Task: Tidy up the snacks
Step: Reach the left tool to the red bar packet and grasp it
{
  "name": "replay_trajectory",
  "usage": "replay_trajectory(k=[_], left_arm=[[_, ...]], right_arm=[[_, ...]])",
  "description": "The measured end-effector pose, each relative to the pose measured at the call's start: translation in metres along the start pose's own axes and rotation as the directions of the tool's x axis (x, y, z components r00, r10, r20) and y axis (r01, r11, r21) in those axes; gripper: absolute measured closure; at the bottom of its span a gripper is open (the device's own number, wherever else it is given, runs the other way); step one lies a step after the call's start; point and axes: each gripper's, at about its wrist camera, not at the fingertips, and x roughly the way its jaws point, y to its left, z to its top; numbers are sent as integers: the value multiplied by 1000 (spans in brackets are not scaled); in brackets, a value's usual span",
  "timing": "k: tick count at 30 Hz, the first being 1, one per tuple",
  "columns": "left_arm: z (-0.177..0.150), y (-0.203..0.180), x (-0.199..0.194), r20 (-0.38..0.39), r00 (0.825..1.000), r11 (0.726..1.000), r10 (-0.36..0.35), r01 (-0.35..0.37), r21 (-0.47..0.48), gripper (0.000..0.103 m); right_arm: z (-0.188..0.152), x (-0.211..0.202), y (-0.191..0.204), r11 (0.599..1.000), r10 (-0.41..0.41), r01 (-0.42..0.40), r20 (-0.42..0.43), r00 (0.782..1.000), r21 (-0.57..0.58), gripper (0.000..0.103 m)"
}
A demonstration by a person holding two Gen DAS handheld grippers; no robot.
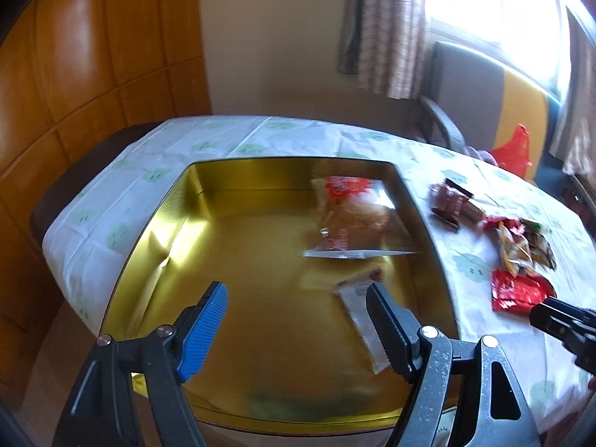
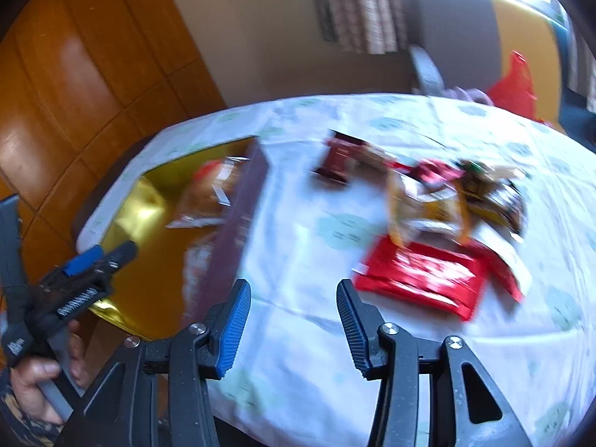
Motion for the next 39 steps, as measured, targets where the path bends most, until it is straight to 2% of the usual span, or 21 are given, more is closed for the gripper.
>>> replay_trajectory(k=[3,6,10,13,15,16,17,18,20,22,23,25,30,31,33,35,37,39], left_arm=[[2,-16,-7,17,998,995,-69,67,72,23],[5,-37,-14,14,987,975,-160,155,158,21],[6,-80,-27,-9,956,904,-295,282,322,10],[1,-122,-33,-62,927,798,-370,351,490,7],[-3,-151,-32,-125,901,708,-416,407,577,7],[-5,-166,-30,-163,885,654,-435,435,618,7],[-8,-178,-26,-193,875,614,-445,455,646,7],[-12,-193,-22,-232,862,559,-451,475,680,8],[-19,-218,-12,-295,847,467,-443,498,731,11],[-24,-240,-1,-343,837,397,-426,513,761,19],[-25,-246,4,-361,833,375,-419,521,767,22],[-23,-261,15,-389,824,342,-413,536,772,23],[-14,-280,39,-449,798,302,-402,579,757,24],[-14,-284,44,-467,790,284,-397,590,756,24],[-17,-290,51,-480,789,255,-384,590,766,25],[-19,-296,59,-507,780,216,-367,602,769,25],[-22,-301,66,-528,774,193,-350,611,768,24],[-19,-302,69,-537,762,187,-362,624,758,21]], right_arm=[[-11,-5,-32,997,-55,56,-16,998,52,54],[-25,-10,-69,984,-117,121,-37,992,130,54],[-44,-20,-115,953,-175,187,-68,982,240,54],[-52,-29,-136,935,-199,209,-65,978,285,54],[-55,-34,-145,928,-211,219,-57,976,302,54],[-56,-37,-149,924,-218,223,-53,975,311,54],[-56,-38,-153,921,-220,224,-49,974,319,54],[-57,-40,-157,918,-221,223,-43,974,327,54],[-58,-44,-164,914,-226,224,-34,974,339,54],[-60,-45,-166,911,-230,226,-31,973,344,54],[-61,-46,-168,910,-231,227,-31,973,347,54],[-62,-44,-172,907,-232,230,-36,972,353,54],[-67,-44,-182,905,-222,219,-35,974,365,54],[-66,-44,-182,906,-225,222,-36,974,359,54],[-66,-43,-182,909,-224,222,-35,974,352,53],[-66,-43,-182,910,-217,213,-31,976,356,52],[-66,-43,-183,911,-212,208,-27,977,357,52],[-66,-43,-183,912,-210,205,-23,977,356,52]])
